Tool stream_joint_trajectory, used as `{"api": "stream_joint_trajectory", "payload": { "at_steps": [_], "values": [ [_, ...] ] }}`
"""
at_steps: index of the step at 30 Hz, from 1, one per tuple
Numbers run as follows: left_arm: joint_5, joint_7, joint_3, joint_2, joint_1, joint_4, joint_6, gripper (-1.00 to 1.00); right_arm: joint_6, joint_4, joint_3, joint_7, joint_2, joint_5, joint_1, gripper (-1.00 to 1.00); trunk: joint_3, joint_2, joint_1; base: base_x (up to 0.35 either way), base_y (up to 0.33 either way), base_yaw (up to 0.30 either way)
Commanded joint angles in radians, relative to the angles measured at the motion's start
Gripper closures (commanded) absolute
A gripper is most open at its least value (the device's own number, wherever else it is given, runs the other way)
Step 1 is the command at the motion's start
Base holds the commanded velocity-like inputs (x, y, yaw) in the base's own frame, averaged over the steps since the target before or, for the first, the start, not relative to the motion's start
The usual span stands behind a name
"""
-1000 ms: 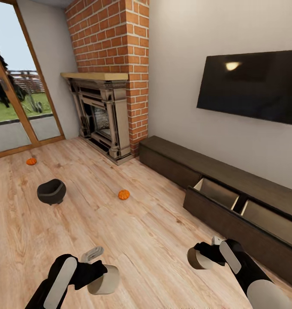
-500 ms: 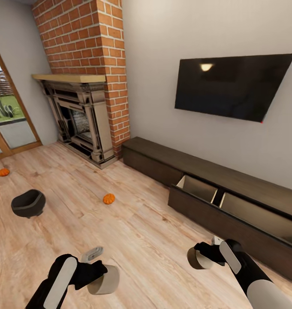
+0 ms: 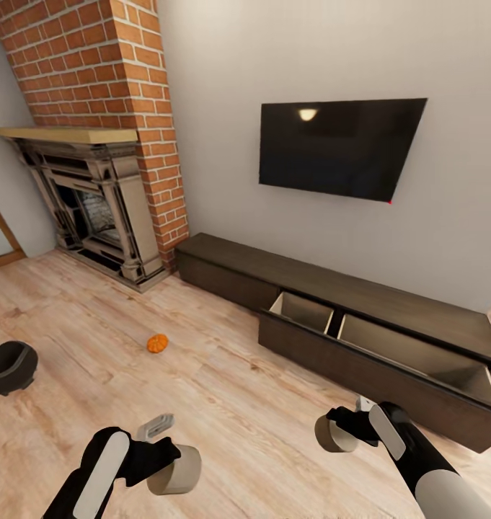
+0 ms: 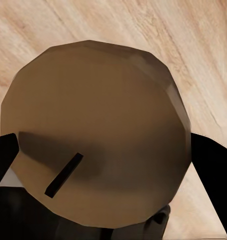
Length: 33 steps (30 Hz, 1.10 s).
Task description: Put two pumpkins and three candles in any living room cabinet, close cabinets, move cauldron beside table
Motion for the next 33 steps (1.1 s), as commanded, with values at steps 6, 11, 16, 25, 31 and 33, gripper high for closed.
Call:
{"api": "stream_joint_trajectory", "payload": {
  "at_steps": [6,11,16,25,31,33],
  "values": [
    [0.003,0.0,0.0,0.0,0.0,0.0,-0.001,1.0,0.0,0.0,0.0,0.0,0.0,-0.002,0.0,1.0,0.019,0.042,-0.023,0.0,0.0,-0.28],
    [0.003,0.0,0.0,0.0,0.0,0.0,-0.003,1.0,0.0,0.0,0.0,0.0,0.0,-0.001,0.0,1.0,0.035,0.077,-0.042,0.0,0.0,-0.28],
    [0.003,0.0,0.0,0.0,0.0,0.0,-0.004,1.0,0.0,0.001,0.0,0.0,0.0,-0.001,0.0,1.0,0.05,0.112,-0.061,0.0,0.0,-0.28],
    [0.002,0.0,0.0,-0.001,0.0,0.0,-0.004,1.0,0.0,0.001,0.0,0.0,0.0,-0.001,0.0,1.0,0.078,0.175,-0.096,0.0,0.0,-0.28],
    [0.002,0.0,-0.001,-0.001,0.0,0.0,-0.004,1.0,0.0,0.001,0.0,0.0,0.0,-0.001,0.0,1.0,0.097,0.217,-0.119,0.0,0.0,-0.28],
    [0.002,0.0,-0.001,-0.001,0.0,0.0,-0.004,1.0,0.0,0.001,0.0,0.0,0.0,-0.001,0.0,1.0,0.104,0.231,-0.127,0.0,0.0,-0.28]
  ]
}}
